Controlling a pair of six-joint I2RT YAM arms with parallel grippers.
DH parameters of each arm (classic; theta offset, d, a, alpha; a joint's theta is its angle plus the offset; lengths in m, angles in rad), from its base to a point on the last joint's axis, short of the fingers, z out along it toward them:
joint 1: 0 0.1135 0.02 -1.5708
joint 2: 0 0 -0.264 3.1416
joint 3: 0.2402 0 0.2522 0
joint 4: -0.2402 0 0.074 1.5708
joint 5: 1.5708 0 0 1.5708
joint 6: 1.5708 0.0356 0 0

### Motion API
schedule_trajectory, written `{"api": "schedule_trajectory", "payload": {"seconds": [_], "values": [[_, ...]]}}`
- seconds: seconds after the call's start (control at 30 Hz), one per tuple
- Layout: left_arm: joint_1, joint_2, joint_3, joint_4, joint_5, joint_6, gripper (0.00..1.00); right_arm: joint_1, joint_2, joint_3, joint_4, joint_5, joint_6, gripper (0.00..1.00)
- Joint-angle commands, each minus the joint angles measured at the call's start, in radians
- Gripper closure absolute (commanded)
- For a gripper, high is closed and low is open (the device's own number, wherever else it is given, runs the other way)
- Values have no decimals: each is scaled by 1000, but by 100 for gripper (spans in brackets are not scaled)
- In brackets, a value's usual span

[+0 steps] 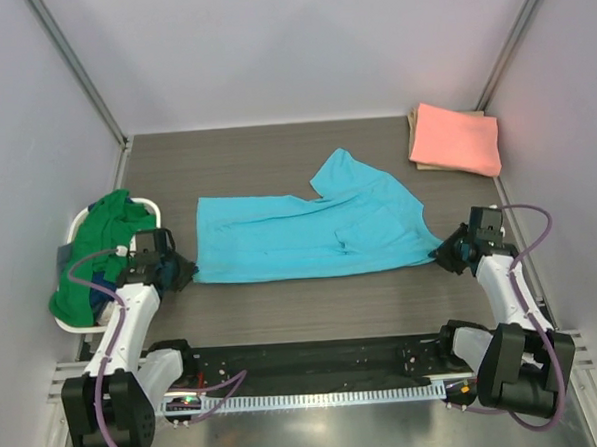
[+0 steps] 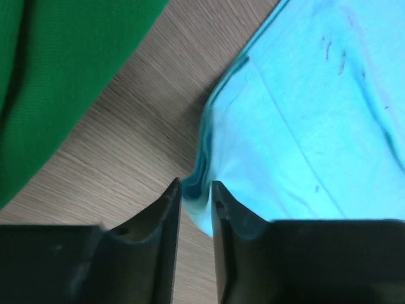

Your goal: Fold and stack the t-shirts

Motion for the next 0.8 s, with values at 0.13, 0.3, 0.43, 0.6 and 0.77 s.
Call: {"api": "schedule_trajectory", "payload": {"seconds": [0.13, 0.3, 0.43, 0.6, 0.77], "values": [[6, -43, 48, -90, 40, 1, 41, -9, -88, 34, -99, 64, 31, 29], [8, -81, 178, -94, -1, 59, 29, 0, -153, 142, 4, 6, 33, 23], [6, 4, 238, 36, -6, 99, 28, 184, 29, 370, 86, 48, -64, 23], [8, 236, 350, 176, 67, 136, 30, 361, 505, 839, 51, 69, -207, 23], [8, 528, 547, 196, 97, 162, 32, 421, 911, 1346, -18, 37, -366, 24]]}}
